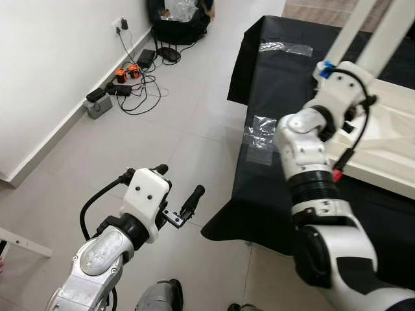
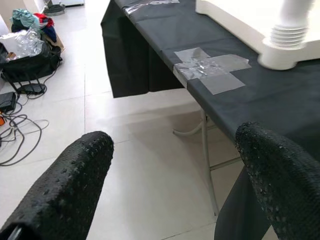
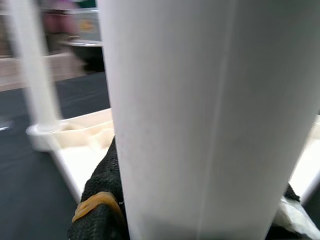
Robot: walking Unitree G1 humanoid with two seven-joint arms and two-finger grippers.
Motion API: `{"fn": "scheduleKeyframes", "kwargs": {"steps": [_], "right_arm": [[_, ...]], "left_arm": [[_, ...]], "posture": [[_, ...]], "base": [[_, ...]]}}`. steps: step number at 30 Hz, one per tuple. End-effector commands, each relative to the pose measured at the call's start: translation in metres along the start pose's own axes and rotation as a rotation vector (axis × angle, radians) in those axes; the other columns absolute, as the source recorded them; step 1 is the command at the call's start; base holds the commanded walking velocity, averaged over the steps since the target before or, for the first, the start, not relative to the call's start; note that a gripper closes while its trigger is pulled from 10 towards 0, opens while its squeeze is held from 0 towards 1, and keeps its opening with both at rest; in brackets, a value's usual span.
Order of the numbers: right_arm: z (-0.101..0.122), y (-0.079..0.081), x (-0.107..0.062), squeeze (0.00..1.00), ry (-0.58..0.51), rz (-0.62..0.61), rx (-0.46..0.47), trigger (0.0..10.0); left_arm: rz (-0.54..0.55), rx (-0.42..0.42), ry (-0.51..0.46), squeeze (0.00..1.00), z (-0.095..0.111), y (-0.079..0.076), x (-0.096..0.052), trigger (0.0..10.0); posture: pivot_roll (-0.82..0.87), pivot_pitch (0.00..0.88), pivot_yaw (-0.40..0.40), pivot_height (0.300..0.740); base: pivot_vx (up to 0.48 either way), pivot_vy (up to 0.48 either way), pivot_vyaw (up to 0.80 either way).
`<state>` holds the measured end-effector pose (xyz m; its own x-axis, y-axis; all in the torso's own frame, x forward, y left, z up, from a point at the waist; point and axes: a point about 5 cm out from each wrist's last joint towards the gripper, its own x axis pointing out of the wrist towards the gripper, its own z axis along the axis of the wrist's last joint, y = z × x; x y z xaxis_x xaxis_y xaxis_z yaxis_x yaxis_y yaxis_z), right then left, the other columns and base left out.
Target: Building children table
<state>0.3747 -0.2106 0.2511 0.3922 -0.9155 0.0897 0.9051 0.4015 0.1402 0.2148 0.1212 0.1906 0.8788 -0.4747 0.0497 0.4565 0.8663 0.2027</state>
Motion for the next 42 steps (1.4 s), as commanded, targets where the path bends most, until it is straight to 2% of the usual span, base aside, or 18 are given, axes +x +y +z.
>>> {"fn": "scheduleKeyframes", "kwargs": {"steps": [1,5,7,13,17,27,30,32,36,42], "right_arm": [[-0.037,-0.023,0.016,0.0,0.108,-0.133,-0.121,10.0],[-0.039,-0.024,0.013,0.0,0.126,-0.16,-0.133,10.0],[-0.04,-0.023,0.01,0.0,0.135,-0.162,-0.126,10.0],[-0.045,-0.023,0.009,0.0,0.2,-0.19,-0.102,10.0],[-0.047,-0.026,0.015,0.0,0.258,-0.23,-0.07,10.0],[-0.053,-0.033,0.026,0.0,0.348,-0.277,-0.067,10.0],[-0.067,-0.047,0.034,0.0,0.444,-0.347,-0.07,10.0],[-0.07,-0.049,0.035,0.0,0.468,-0.361,-0.071,10.0],[-0.073,-0.051,0.035,0.0,0.477,-0.364,-0.083,10.0],[-0.072,-0.045,0.031,0.0,0.457,-0.323,-0.083,10.0]], "left_arm": [[-0.022,-0.018,0.01,0.0,-0.003,-0.004,0.002,10.0],[-0.129,-0.057,0.03,0.0,-0.006,-0.019,0.001,10.0],[-0.14,-0.052,0.029,0.0,-0.006,-0.021,0.001,10.0],[-0.152,-0.056,0.032,0.0,-0.008,-0.023,0.001,10.0],[-0.161,-0.052,0.031,0.0,-0.008,-0.024,0.001,10.0],[-0.161,-0.048,0.027,0.0,-0.007,-0.024,0.001,10.0],[-0.154,-0.044,0.026,0.0,-0.007,-0.023,0.001,10.0],[-0.153,-0.043,0.026,0.0,-0.007,-0.023,0.001,10.0],[-0.151,-0.043,0.024,0.0,-0.007,-0.022,0.001,10.0],[-0.147,-0.04,0.022,0.0,-0.006,-0.022,0.002,10.0]], "posture": [[0.11,0.182,-0.061,0.74],[0.11,0.18,-0.058,0.74],[0.11,0.18,-0.058,0.74],[0.11,0.172,-0.052,0.74],[0.11,0.168,-0.051,0.74],[0.11,0.164,-0.051,0.74],[0.11,0.166,-0.054,0.74],[0.11,0.166,-0.054,0.74],[0.11,0.169,-0.053,0.74],[0.11,0.173,-0.052,0.74]], "base": [[0.0,0.0,0.0],[0.0,0.0,0.0],[0.0,0.0,0.0],[0.0,0.0,0.0],[0.0,0.0,0.0],[0.0,0.0,0.0],[0.0,0.0,0.0],[0.0,0.0,0.0],[0.0,0.0,0.0],[0.0,0.0,0.0]]}}
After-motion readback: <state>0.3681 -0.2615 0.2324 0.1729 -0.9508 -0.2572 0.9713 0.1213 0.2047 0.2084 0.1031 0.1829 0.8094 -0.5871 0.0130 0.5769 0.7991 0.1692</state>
